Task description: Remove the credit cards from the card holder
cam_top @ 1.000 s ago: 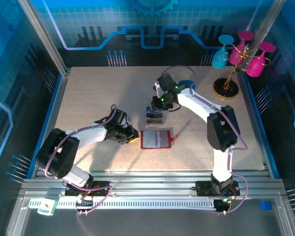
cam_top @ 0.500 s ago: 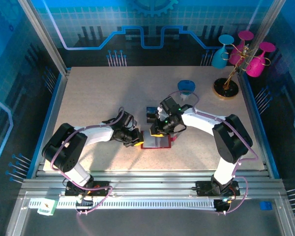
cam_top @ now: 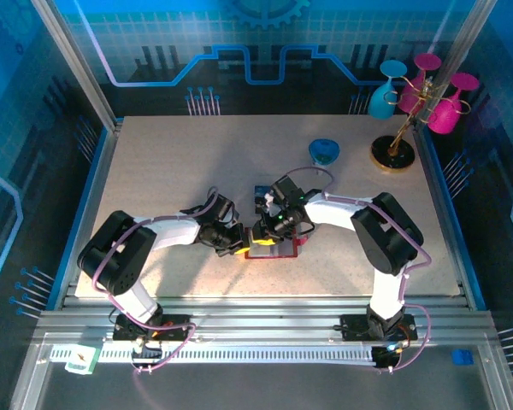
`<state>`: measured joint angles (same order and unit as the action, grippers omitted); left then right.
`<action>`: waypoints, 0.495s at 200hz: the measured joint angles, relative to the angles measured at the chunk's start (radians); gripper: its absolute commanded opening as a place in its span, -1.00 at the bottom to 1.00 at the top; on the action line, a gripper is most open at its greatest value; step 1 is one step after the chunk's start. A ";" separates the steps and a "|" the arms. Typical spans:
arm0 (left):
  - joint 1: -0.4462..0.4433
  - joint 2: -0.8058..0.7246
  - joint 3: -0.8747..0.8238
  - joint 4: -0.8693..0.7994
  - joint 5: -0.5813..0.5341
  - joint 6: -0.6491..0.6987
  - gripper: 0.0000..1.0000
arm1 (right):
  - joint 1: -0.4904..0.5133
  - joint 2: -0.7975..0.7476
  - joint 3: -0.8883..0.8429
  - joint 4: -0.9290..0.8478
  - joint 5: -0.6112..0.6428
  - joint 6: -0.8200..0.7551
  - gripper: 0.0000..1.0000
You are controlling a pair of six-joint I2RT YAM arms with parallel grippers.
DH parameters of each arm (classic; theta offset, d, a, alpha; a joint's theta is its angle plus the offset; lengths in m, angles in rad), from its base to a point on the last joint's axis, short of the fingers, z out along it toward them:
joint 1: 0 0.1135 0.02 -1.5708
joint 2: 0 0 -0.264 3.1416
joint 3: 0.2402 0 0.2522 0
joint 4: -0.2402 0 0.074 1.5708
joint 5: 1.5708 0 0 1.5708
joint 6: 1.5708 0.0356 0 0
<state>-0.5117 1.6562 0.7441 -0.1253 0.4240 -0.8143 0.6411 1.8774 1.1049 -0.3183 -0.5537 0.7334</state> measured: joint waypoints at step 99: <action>0.000 0.000 0.000 0.000 -0.001 -0.019 -0.84 | -0.026 -0.017 -0.043 -0.035 0.039 -0.031 -0.33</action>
<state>-0.5117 1.6562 0.7437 -0.1253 0.4232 -0.8330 0.6151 1.8603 1.0618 -0.3534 -0.5148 0.7025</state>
